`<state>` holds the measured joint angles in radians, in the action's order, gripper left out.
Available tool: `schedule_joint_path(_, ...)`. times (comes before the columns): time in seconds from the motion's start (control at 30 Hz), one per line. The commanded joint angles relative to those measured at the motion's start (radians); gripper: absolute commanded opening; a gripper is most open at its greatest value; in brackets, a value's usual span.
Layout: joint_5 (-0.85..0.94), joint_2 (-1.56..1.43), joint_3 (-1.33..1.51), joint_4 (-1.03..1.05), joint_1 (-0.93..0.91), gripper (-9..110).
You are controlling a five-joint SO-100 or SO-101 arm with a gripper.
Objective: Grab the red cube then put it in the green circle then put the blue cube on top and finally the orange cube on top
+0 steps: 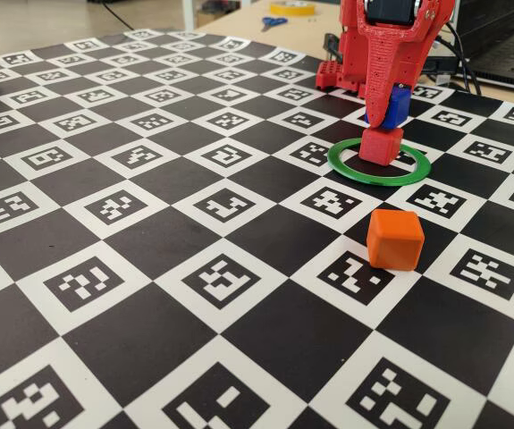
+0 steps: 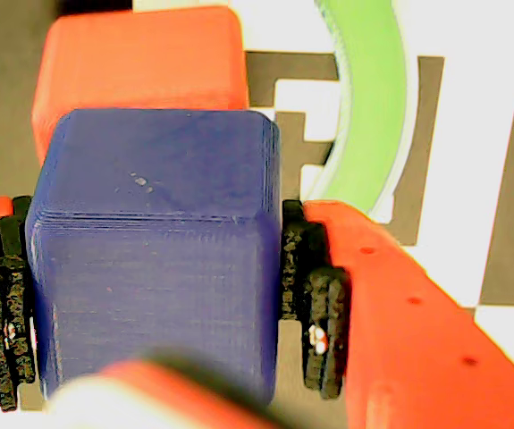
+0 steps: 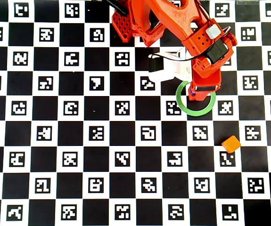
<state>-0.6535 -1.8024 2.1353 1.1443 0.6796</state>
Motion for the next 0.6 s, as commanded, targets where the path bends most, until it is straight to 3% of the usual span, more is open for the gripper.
schedule_joint_path(0.0, -0.005, -0.009, -0.009, -0.011, -0.002, 5)
schedule_joint_path(0.57, -0.021, -0.006, 0.008, -0.011, -0.003, 10)
